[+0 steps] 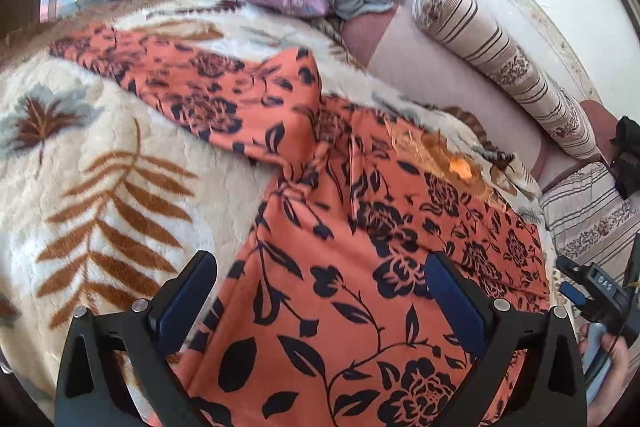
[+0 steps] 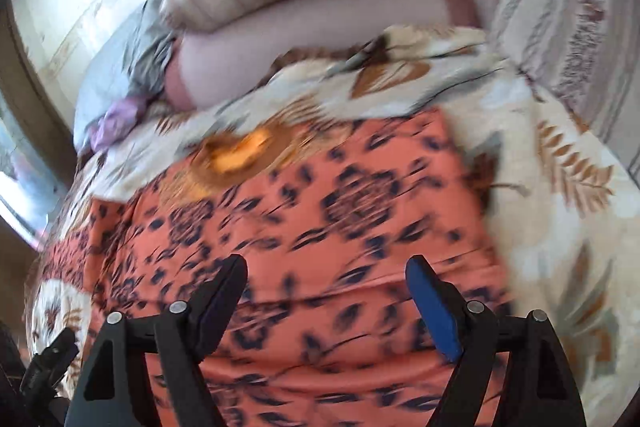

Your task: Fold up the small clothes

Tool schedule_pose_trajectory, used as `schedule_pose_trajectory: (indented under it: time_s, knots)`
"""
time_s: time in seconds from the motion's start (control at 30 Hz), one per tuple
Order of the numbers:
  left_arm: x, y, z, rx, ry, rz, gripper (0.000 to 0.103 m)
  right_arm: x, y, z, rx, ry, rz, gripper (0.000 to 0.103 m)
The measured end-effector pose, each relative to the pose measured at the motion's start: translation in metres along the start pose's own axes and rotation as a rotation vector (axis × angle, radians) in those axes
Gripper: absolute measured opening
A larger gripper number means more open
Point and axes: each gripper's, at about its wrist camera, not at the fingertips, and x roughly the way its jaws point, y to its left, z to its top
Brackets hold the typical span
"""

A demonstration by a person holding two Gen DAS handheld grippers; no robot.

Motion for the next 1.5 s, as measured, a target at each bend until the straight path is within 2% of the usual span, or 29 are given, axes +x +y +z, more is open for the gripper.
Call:
schedule_pose_trajectory:
  time_s: [0.1, 0.2, 0.33, 0.4, 0.5, 0.57, 0.6, 0.63, 0.67, 0.7, 0.77, 0.8, 0.83, 0.87, 0.9, 0.93, 0.97, 1.03, 1.1, 1.13, 1.2, 1.23, 1.27, 1.3, 1.33, 1.37, 1.43, 1.47, 1.5]
  knots:
    - [-0.007, -0.014, 0.006, 0.051, -0.033, 0.024, 0.103, 0.009, -0.04, 0.026, 0.098, 0.012, 0.072, 0.084]
    - [-0.015, -0.047, 0.027, 0.127, -0.08, -0.014, 0.103, 0.026, -0.081, 0.047, 0.213, 0.007, 0.129, 0.084]
    - [0.011, -0.103, 0.059, 0.282, -0.148, -0.025, 0.103, 0.06, -0.126, 0.072, 0.323, 0.067, 0.175, 0.083]
    - [0.034, -0.116, 0.067, 0.314, -0.128, -0.043, 0.103, 0.076, -0.133, 0.084, 0.307, 0.115, 0.18, 0.071]
    - [0.085, -0.121, 0.065, 0.329, -0.038, -0.002, 0.103, 0.096, -0.126, 0.099, 0.267, 0.175, 0.239, 0.07]
    - [0.12, -0.114, 0.054, 0.331, 0.049, 0.054, 0.103, 0.125, -0.121, 0.099, 0.238, 0.265, 0.22, 0.07]
    - [0.143, -0.108, 0.047, 0.33, 0.138, 0.093, 0.103, 0.139, -0.12, 0.097, 0.217, 0.301, 0.193, 0.056]
    - [0.157, -0.104, 0.043, 0.322, 0.209, 0.127, 0.103, 0.141, -0.116, 0.1, 0.177, 0.289, 0.14, 0.039]
    - [0.156, -0.105, 0.046, 0.318, 0.192, 0.121, 0.103, 0.136, -0.112, 0.106, 0.164, 0.278, 0.143, 0.008]
    - [0.153, -0.106, 0.048, 0.312, 0.18, 0.114, 0.103, 0.125, -0.106, 0.113, 0.151, 0.251, 0.162, 0.008]
    - [0.159, -0.106, 0.044, 0.32, 0.188, 0.121, 0.103, 0.096, -0.092, 0.124, 0.087, 0.147, 0.127, 0.009]
    - [0.159, -0.108, 0.043, 0.335, 0.183, 0.134, 0.103, 0.098, -0.091, 0.122, 0.084, 0.143, 0.105, 0.009]
    - [0.16, -0.111, 0.042, 0.348, 0.181, 0.145, 0.103, 0.112, -0.092, 0.115, 0.081, 0.184, 0.052, 0.011]
    - [0.161, -0.112, 0.04, 0.356, 0.179, 0.153, 0.103, 0.138, -0.095, 0.103, 0.056, 0.26, -0.043, 0.017]
    - [0.161, -0.113, 0.04, 0.357, 0.178, 0.154, 0.103, 0.146, -0.099, 0.095, 0.069, 0.253, -0.036, 0.02]
    - [0.161, -0.112, 0.041, 0.35, 0.176, 0.146, 0.103, 0.14, -0.102, 0.095, 0.12, 0.21, -0.003, 0.02]
    - [0.163, -0.112, 0.042, 0.344, 0.176, 0.139, 0.103, 0.129, -0.106, 0.097, 0.195, 0.193, 0.026, 0.025]
    - [0.161, -0.11, 0.041, 0.346, 0.174, 0.14, 0.103, 0.104, -0.108, 0.098, 0.266, 0.126, 0.053, 0.027]
    - [0.16, -0.11, 0.04, 0.351, 0.169, 0.145, 0.103, 0.076, -0.098, 0.095, 0.259, 0.053, 0.073, 0.028]
    - [0.159, -0.11, 0.04, 0.35, 0.168, 0.143, 0.103, 0.07, -0.089, 0.088, 0.228, 0.062, 0.115, 0.03]
    - [0.159, -0.111, 0.04, 0.349, 0.166, 0.141, 0.103, 0.087, -0.072, 0.071, 0.125, 0.183, 0.148, 0.063]
    - [0.158, -0.111, 0.039, 0.349, 0.165, 0.141, 0.103, 0.107, -0.071, 0.057, 0.081, 0.288, 0.078, 0.06]
    - [0.158, -0.111, 0.039, 0.35, 0.166, 0.142, 0.103, 0.118, -0.076, 0.049, 0.08, 0.319, 0.006, 0.039]
    - [0.157, -0.111, 0.04, 0.349, 0.166, 0.141, 0.103, 0.112, -0.08, 0.052, 0.117, 0.297, 0.016, 0.03]
    - [0.158, -0.111, 0.04, 0.346, 0.166, 0.138, 0.103, 0.101, -0.079, 0.06, 0.143, 0.277, -0.012, 0.023]
    - [0.158, -0.111, 0.039, 0.344, 0.167, 0.136, 0.103, 0.086, -0.07, 0.068, 0.115, 0.228, -0.041, 0.02]
    - [0.16, -0.112, 0.039, 0.349, 0.167, 0.141, 0.103, 0.063, -0.054, 0.079, 0.068, 0.157, -0.069, 0.02]
    - [0.159, -0.112, 0.039, 0.349, 0.167, 0.142, 0.103, 0.054, -0.049, 0.081, 0.072, 0.124, -0.084, 0.023]
    - [0.159, -0.111, 0.039, 0.348, 0.167, 0.142, 0.103, 0.05, -0.045, 0.079, 0.074, 0.109, -0.092, 0.034]
